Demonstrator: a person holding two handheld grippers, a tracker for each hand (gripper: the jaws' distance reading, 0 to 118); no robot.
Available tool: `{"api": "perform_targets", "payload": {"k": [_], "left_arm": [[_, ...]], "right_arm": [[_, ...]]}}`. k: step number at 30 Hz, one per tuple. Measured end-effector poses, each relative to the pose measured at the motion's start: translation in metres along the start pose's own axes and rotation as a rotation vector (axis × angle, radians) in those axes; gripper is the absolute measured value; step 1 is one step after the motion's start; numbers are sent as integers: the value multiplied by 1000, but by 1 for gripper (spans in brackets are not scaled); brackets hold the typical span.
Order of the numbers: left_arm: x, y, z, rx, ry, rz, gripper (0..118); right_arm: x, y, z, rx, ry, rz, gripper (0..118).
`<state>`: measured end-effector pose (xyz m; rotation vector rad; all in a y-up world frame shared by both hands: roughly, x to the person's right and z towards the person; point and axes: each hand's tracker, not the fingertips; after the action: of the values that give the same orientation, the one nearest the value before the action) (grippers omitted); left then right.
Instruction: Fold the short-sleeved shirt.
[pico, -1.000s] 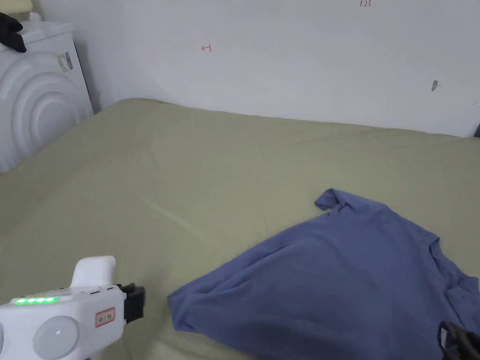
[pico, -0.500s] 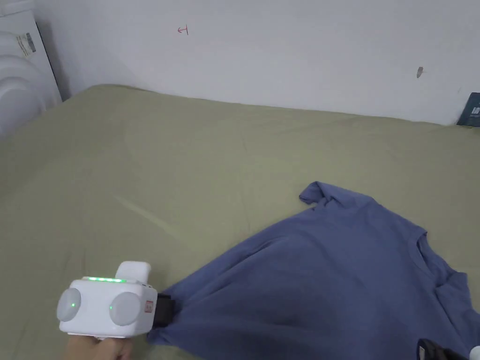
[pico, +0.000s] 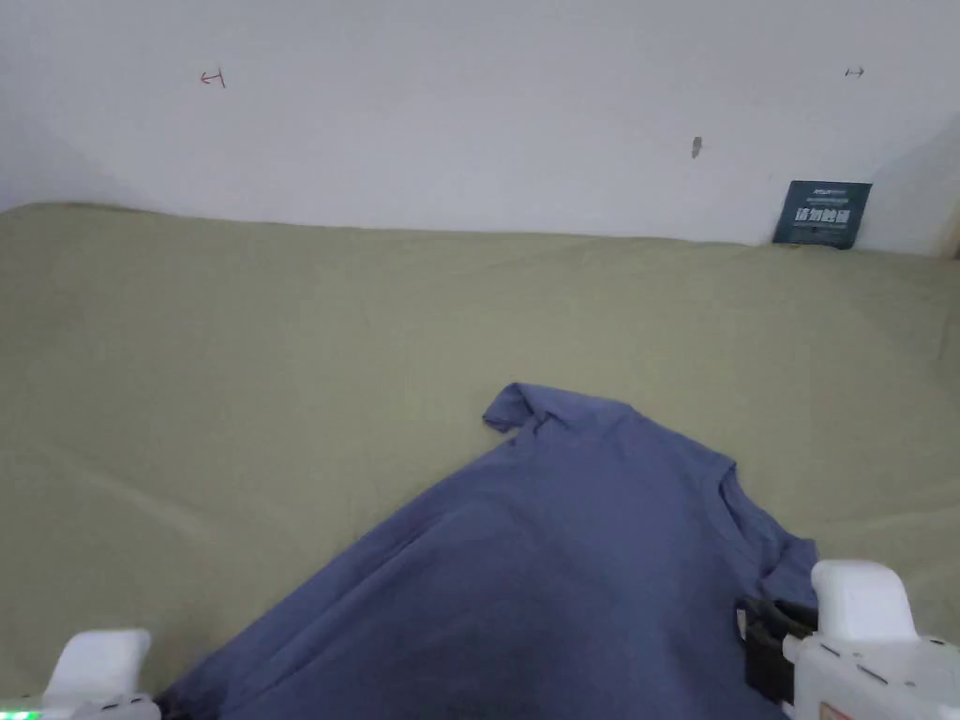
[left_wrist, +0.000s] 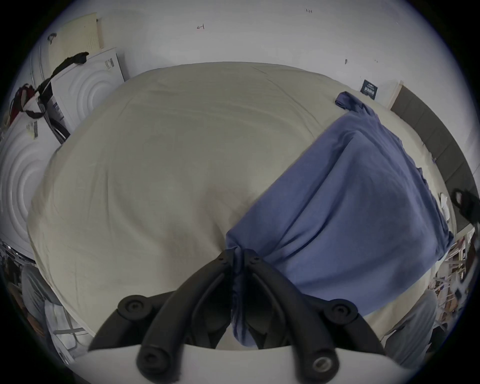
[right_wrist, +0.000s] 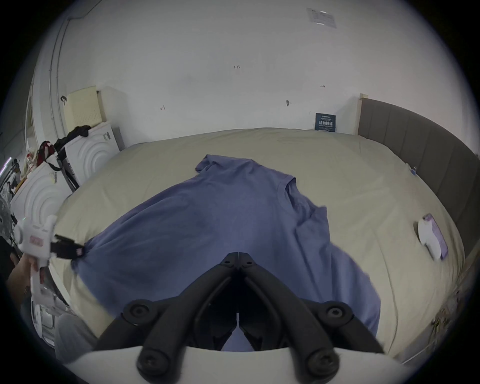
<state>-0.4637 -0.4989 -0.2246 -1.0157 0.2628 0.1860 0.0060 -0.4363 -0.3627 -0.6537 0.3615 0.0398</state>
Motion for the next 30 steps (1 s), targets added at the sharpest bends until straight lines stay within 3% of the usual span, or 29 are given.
{"api": "perform_targets", "payload": {"k": [5,8,10,11,12,14,15,16,21,24,25,27,28,30], "left_arm": [[-7,-1,0,12,-26,20,6],[-12,-4,-3,15,-52,52,6],[-15,-4,-4,12,-71,68,6],[-13,-5,-3,13,-74,67,6],[-13,-5,-3,13,-76,67,6],[-13,-6,-3,16,-76,68,6],[-12,-7,-3,17,-76,68,6],[-12,-7,-3,19,-75,67,6],[-13,-7,-6,16,-80,58,6],[-14,-7,-8,12,-85,60,6],[-15,-7,-8,12,-87,62,6],[-15,-7,-8,13,-88,72,6],[-15,-8,-7,14,-88,75,6],[-14,-8,-6,16,-87,83,6]], "right_arm": [[27,72,-89,-57,-7,17,2],[33,115,-147,-87,-40,112,2],[34,140,-184,-104,-44,135,3],[35,151,-203,-119,-33,140,14],[36,160,-219,-123,-30,138,40],[37,176,-260,-210,-39,148,116],[35,176,-277,-250,-46,167,117],[32,177,-287,-188,-78,197,112],[17,155,-340,-394,-60,332,111],[15,158,-338,-354,-77,328,108],[15,160,-337,-386,-82,302,96],[16,162,-324,-400,32,221,34],[11,164,-311,-381,34,208,2],[5,166,-288,-339,-26,287,2]]}}
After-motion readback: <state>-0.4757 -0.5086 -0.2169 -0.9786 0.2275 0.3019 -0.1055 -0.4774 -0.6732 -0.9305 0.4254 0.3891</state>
